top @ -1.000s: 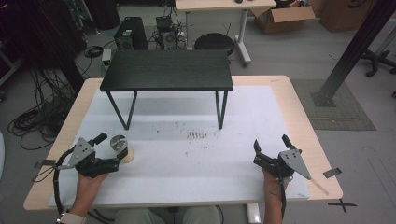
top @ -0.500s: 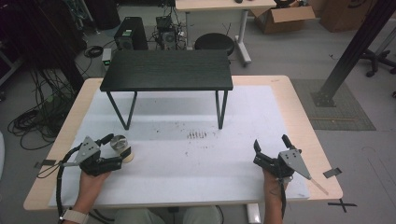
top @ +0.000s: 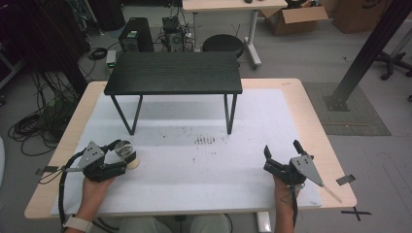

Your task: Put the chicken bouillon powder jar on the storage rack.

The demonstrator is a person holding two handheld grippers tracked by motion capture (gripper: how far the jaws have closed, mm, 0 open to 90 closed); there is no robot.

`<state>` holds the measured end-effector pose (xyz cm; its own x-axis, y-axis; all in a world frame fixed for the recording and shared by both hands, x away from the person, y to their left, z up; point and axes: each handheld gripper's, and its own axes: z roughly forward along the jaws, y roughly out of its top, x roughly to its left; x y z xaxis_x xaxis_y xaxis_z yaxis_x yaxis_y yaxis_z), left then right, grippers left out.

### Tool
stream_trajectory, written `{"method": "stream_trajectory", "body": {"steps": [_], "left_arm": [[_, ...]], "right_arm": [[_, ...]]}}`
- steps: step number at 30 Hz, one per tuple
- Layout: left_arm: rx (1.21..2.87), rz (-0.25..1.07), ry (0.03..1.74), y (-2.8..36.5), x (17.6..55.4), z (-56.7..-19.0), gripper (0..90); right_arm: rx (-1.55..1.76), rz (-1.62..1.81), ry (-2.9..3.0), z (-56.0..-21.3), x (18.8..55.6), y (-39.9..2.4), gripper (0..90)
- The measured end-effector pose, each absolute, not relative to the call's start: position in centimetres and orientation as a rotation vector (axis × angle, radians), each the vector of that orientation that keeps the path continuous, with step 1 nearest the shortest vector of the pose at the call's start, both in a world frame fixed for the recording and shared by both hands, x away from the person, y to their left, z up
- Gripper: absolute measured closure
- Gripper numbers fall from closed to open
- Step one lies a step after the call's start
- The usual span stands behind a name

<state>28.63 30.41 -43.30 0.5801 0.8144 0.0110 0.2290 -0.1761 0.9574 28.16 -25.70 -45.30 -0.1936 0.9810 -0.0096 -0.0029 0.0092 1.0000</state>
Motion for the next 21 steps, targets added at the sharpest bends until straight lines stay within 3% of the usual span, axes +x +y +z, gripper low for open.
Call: {"method": "stream_trajectory", "body": {"steps": [6,21], "left_arm": [[1.701,0.655,0.864,30.48,28.72,-43.30,33.0],[1.699,0.660,0.839,30.61,28.75,-43.31,41.3]], "right_arm": [[1.103,1.346,1.354,-45.30,28.16,-25.71,0.8],[1.104,1.348,1.352,-45.30,28.16,-25.72,0.9]]}}
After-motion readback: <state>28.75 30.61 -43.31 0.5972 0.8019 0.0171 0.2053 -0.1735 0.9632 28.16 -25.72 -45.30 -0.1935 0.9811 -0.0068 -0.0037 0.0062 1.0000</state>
